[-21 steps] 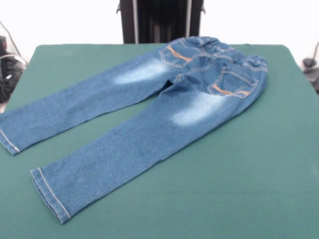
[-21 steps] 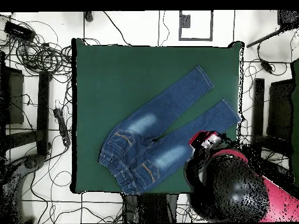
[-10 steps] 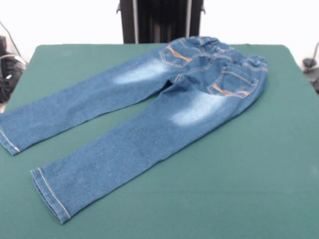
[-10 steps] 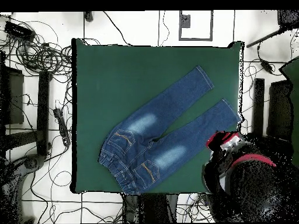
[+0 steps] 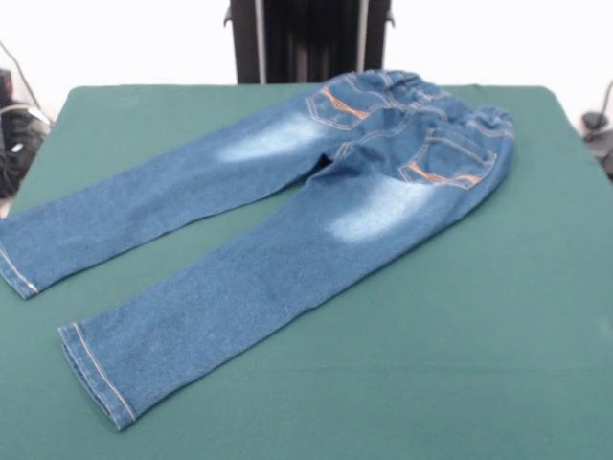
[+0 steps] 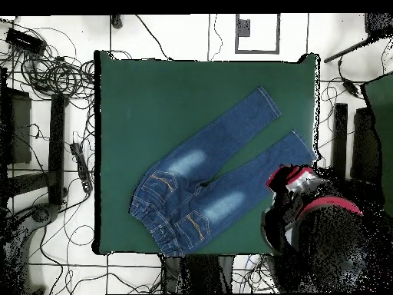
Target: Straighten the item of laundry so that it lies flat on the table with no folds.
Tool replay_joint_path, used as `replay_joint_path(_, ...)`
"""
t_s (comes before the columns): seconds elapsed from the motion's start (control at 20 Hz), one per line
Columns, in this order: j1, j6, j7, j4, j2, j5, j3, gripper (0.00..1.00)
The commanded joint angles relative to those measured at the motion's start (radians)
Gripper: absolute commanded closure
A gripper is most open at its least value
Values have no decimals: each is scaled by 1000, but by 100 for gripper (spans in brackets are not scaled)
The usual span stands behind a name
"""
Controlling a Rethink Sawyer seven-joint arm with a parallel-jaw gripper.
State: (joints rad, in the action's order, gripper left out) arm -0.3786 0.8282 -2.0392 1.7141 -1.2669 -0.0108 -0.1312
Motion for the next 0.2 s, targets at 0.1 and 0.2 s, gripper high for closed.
replay_joint_path(0.1,-10,173,281,14,23,-55,145,0)
replay_joint_path(0.2,-10,177,273,4,17,-65,147,0)
